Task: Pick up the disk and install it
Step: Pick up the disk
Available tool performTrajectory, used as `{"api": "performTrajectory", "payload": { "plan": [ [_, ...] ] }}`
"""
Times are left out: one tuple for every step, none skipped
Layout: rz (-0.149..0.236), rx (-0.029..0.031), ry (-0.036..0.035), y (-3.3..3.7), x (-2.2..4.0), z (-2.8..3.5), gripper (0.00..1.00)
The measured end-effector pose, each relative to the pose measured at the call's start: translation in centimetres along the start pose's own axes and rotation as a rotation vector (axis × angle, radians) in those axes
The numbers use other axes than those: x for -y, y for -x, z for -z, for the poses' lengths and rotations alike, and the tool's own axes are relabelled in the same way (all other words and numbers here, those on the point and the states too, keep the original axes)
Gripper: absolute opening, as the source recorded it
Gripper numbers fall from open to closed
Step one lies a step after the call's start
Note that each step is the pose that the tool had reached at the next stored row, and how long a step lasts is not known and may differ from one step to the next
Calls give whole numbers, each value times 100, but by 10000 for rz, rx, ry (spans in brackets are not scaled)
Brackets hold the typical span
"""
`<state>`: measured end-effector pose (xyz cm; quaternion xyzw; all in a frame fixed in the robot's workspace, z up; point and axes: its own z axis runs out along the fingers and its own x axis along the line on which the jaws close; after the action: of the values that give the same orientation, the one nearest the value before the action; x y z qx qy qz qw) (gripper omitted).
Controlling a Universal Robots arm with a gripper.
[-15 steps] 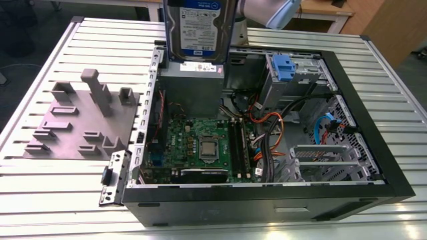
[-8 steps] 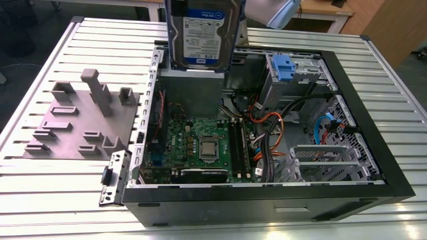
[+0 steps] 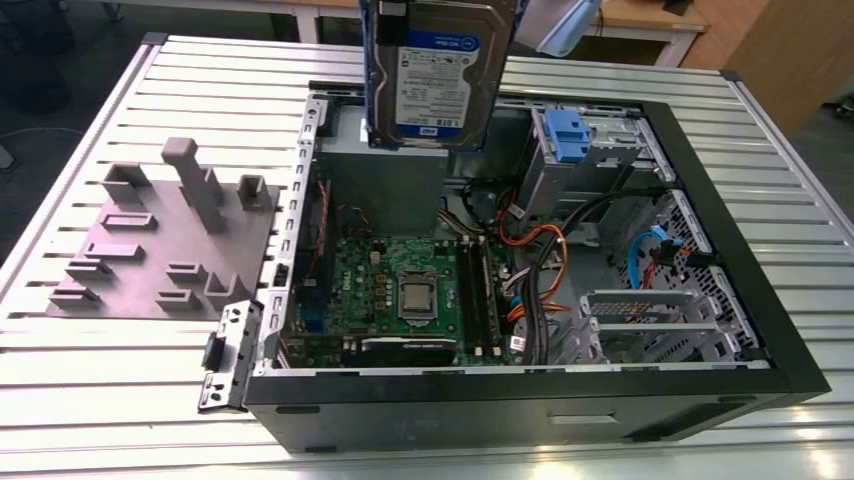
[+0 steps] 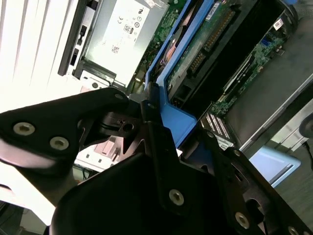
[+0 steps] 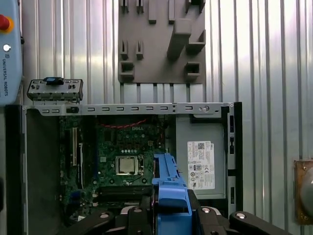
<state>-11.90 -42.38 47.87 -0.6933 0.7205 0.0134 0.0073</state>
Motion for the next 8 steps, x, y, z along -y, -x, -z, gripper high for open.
{"api": "performTrajectory", "payload": {
  "plan": [
    [-1,0,0,-9,7,-9,36],
    [0,-3,2,-21,11,-18,36],
    [0,-3,1,-35,13,-30,36],
    [0,0,0,-40,13,-38,36],
    [-1,-1,0,-40,13,-39,36],
    [-1,-2,1,-41,13,-39,36],
    [-2,-3,2,-41,13,-39,36],
    [-1,-3,1,-41,13,-39,36]
  ]
}}
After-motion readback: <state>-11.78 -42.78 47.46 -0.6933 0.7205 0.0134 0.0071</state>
